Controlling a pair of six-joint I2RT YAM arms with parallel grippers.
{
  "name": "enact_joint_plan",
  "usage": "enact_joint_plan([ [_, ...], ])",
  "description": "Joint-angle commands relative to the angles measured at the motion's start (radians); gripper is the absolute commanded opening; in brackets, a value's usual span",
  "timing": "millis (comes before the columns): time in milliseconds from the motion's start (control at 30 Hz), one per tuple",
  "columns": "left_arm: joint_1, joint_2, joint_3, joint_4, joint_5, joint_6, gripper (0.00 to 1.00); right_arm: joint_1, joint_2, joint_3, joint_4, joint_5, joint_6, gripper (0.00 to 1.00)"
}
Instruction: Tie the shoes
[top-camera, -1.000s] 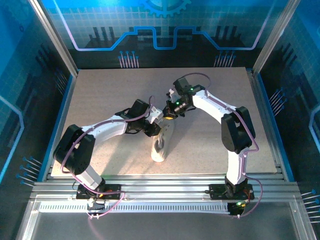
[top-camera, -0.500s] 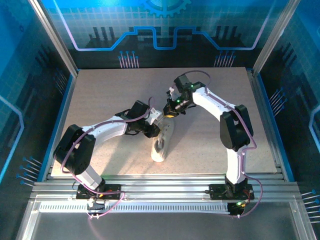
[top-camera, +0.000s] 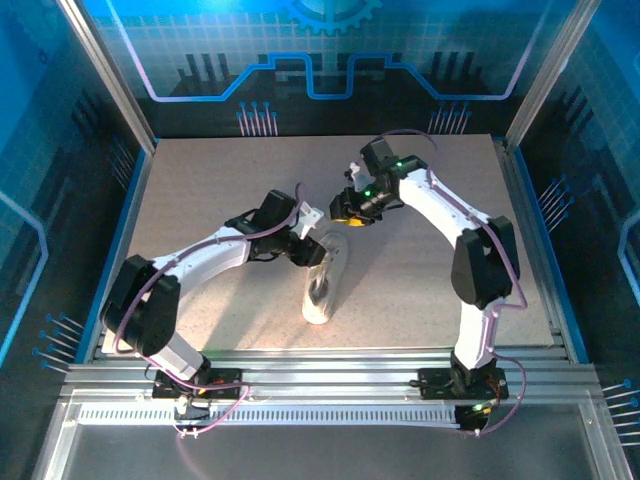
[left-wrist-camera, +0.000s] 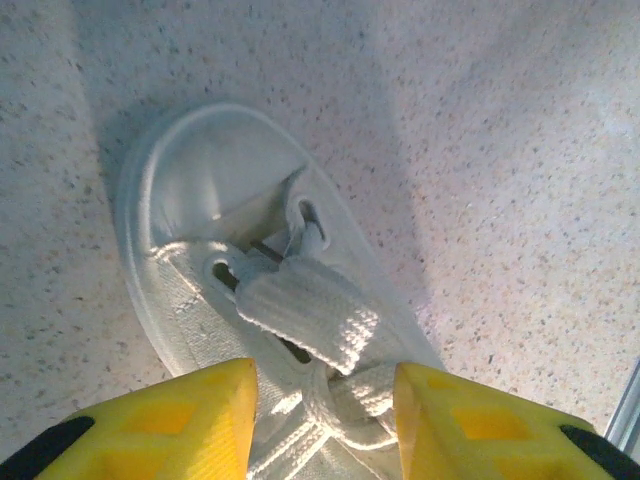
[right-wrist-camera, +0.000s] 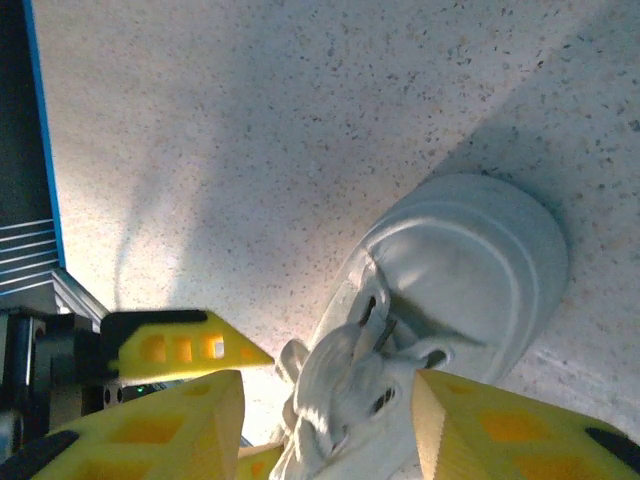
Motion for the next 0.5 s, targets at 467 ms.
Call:
enact_joint_plan([
  [467,0.209,-0.077,0.000,-0.131,0.102,0.165,0.42,0.309,-0.114,-0.194,-0.049,0.119,0.128,0.55],
])
